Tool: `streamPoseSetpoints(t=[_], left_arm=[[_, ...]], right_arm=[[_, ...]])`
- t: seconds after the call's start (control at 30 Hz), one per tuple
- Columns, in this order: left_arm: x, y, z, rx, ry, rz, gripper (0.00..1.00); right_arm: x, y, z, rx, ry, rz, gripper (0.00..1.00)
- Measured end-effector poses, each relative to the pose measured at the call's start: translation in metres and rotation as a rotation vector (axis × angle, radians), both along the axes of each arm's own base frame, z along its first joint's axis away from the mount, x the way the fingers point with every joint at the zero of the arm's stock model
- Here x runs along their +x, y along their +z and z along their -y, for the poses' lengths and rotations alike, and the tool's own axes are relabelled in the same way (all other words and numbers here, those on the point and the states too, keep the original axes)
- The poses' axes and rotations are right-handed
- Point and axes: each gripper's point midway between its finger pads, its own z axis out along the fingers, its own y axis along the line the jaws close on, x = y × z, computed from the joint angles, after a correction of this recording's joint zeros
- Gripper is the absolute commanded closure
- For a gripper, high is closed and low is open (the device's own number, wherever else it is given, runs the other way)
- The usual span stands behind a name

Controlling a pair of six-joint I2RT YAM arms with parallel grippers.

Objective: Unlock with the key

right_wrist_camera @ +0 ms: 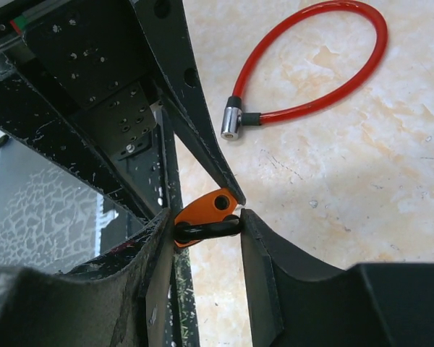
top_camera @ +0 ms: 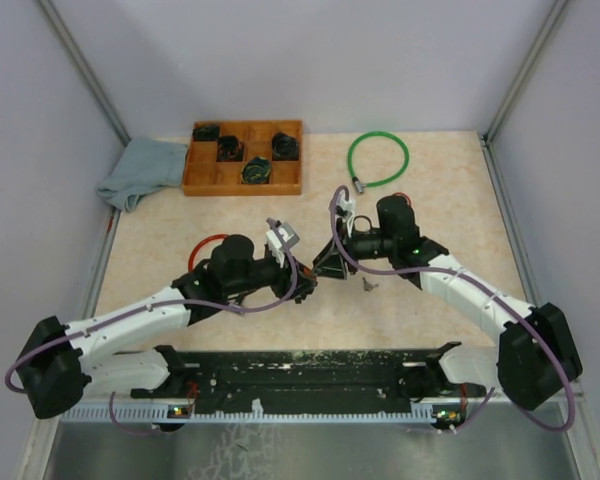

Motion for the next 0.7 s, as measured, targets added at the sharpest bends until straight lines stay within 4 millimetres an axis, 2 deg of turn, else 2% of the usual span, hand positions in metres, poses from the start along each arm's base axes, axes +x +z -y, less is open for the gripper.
streamPoseSetpoints(t=[0.2,0.37,0.57,0.7], left_arm=[[0.003,0.005,0.000,-0.018,0.041,0.004,1.00],[0.013,0.005,-0.003,-0.013,0.111,0.012,1.00],[0.041,-0.026,-0.028,0.103,0.286,-0.014,1.00],[0.049,-0.030,-0.036,0.129,0.343,-0.008,1.00]], right_arm=[[0.002,0.006,0.003,0.009,-0.014,0.031,0.61],[0.007,0.007,0.005,0.015,-0.041,0.044,0.60],[0.003,0.006,0.009,0.018,-0.035,0.008,0.58],[0.002,0.007,0.009,0.032,-0.036,-0.005,0.56]])
